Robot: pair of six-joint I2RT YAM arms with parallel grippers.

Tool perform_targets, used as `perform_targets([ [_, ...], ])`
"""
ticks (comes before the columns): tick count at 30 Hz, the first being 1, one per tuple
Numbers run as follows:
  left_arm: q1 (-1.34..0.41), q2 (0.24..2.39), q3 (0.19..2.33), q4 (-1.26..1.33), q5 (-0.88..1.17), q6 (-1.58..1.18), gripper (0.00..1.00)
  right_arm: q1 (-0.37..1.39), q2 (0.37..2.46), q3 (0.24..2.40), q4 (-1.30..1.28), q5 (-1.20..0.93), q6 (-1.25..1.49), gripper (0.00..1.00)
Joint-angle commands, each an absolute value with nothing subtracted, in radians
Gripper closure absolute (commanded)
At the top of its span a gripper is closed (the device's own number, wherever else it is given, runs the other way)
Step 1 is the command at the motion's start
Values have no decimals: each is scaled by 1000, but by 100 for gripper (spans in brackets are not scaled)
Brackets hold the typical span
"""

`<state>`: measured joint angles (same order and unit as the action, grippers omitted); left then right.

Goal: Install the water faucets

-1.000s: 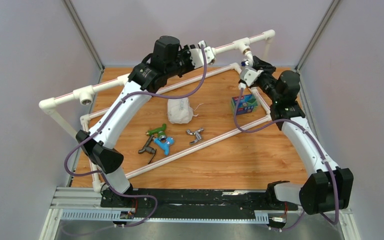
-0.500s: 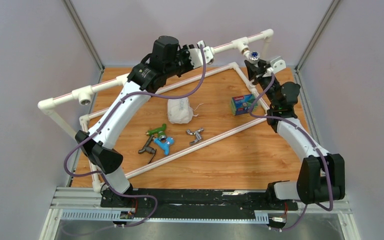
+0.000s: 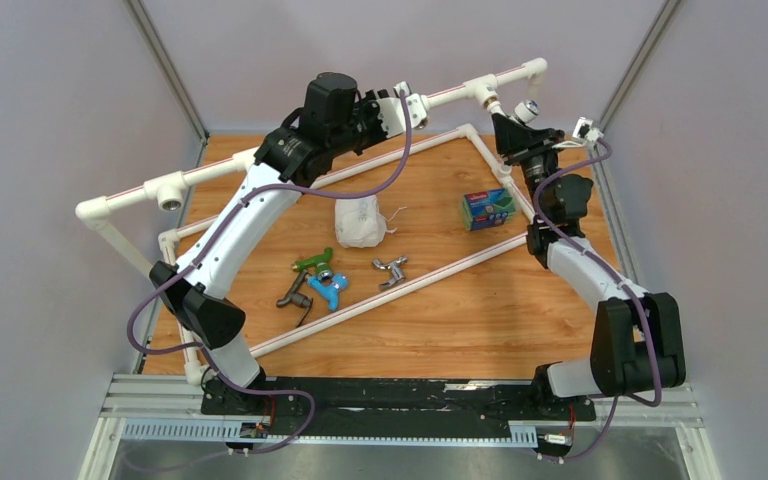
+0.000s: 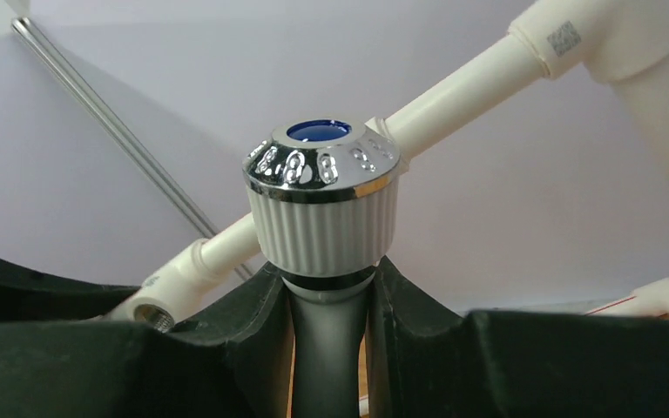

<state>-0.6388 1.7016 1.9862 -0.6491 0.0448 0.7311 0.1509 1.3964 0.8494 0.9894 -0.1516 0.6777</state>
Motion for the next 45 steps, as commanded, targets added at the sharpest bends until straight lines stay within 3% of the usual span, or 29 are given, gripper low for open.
perform_targets([
  [1, -709, 1669, 1936, -899, 230, 623, 100, 189, 1447, 844, 907, -65, 1121, 100],
  [14, -709, 1664, 1928, -893, 216, 620, 100, 296, 1428, 900, 712, 146, 1551, 100],
  [16, -709, 1661, 1921, -884, 203, 618, 100, 296, 1424, 896, 715, 164, 1558, 93],
  [30, -709, 1635, 1887, -813, 124, 574, 100, 276, 1309, 801, 776, 216, 1514, 71],
  [32, -709, 1635, 1888, -815, 123, 574, 100, 272, 1292, 792, 778, 221, 1511, 60],
  [40, -709, 1635, 1885, -818, 107, 574, 100, 268, 1249, 749, 825, 230, 1471, 46],
  [41, -709, 1637, 1884, -816, 107, 574, 100, 268, 1240, 744, 824, 233, 1471, 32],
  [42, -709, 1635, 1882, -816, 106, 575, 100, 267, 1230, 741, 822, 239, 1467, 0],
  [45, -709, 1635, 1882, -816, 101, 575, 100, 267, 1203, 732, 830, 244, 1430, 0],
])
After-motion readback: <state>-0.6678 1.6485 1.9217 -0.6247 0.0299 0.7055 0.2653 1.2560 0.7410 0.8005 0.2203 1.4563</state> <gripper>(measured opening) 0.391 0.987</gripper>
